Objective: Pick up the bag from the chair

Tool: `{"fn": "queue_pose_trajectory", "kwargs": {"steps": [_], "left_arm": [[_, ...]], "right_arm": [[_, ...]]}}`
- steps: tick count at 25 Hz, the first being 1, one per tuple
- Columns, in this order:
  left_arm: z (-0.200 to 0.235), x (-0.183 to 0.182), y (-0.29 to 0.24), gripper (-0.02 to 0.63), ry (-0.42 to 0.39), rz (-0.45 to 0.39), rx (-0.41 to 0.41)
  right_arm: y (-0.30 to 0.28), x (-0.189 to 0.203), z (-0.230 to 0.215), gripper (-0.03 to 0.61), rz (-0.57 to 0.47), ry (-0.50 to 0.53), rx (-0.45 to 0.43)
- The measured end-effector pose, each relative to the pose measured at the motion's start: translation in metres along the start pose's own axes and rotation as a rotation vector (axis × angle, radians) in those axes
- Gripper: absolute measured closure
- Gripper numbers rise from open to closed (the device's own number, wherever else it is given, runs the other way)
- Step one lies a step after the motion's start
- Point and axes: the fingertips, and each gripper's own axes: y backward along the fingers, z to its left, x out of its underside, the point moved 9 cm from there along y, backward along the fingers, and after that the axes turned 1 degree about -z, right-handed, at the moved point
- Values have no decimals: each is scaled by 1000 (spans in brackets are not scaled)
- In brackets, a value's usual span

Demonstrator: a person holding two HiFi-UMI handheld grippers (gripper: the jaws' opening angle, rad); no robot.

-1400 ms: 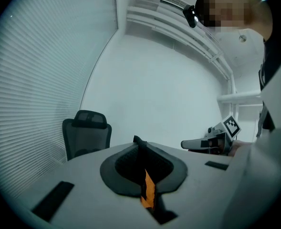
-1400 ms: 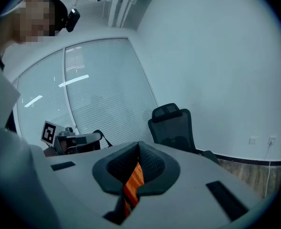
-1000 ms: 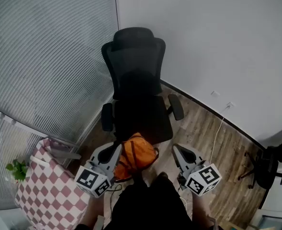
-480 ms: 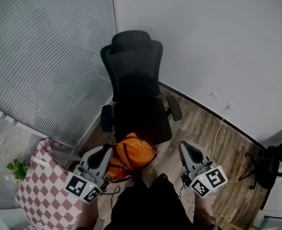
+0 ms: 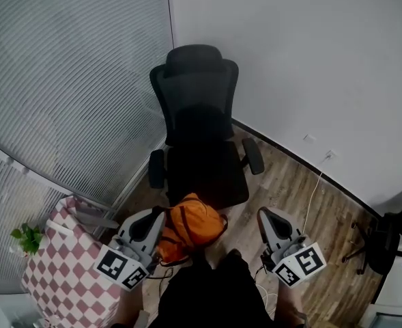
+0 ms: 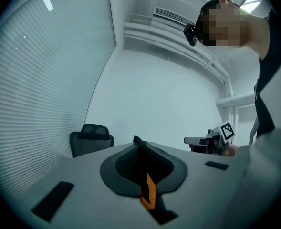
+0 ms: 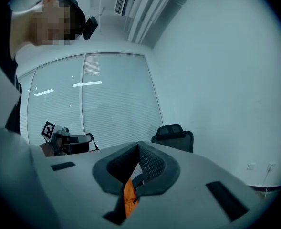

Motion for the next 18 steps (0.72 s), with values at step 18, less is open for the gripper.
{"fn": "queue_pose_trajectory", "kwargs": {"steps": [18], "left_arm": [[2,0,8,580,5,-15,5]], "right_arm": [[2,2,12,560,9,23,-7]]}}
